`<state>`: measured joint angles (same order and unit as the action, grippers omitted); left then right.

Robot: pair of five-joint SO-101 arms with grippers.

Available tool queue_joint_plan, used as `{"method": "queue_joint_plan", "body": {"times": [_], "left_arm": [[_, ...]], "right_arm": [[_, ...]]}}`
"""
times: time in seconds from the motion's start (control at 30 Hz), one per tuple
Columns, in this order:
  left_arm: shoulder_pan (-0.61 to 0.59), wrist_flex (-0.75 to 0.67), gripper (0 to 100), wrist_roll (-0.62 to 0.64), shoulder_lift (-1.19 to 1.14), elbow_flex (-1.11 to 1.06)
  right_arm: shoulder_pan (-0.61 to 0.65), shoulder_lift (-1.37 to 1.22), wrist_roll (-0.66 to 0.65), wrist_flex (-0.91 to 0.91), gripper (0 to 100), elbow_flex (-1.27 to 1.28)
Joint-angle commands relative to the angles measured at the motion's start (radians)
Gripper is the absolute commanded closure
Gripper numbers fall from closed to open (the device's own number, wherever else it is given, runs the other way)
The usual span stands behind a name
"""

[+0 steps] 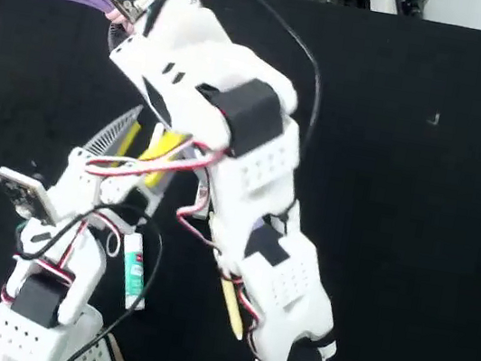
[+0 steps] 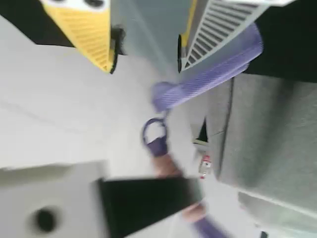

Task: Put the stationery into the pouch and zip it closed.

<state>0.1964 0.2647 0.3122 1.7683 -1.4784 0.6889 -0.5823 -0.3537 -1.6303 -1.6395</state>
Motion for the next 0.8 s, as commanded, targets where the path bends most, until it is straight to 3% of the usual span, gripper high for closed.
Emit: {"method": "queue_joint_plan", "body": {"times": [0.0, 0.3, 0.67, 0.77], "left_arm": [[-0.031, -0.051, 79, 0.008, -0.11, 0.016], [-0.039, -0.087, 79, 0.006, -0.253, 0.036], [-0.323, -0.083, 80, 0.012, -0.256, 0.073], [-0.348, -0.083, 80, 0.012, -0.256, 0.059]], "right_arm": [[0.032, 0.134, 0.101, -0.041, 98.8, -0.03], [0.04, 0.173, 0.123, -0.08, 98.8, -0.03], [0.034, 0.14, 0.123, -0.074, 98.8, -0.031], [0.034, 0.12, 0.121, -0.061, 98.8, -0.03]]}}
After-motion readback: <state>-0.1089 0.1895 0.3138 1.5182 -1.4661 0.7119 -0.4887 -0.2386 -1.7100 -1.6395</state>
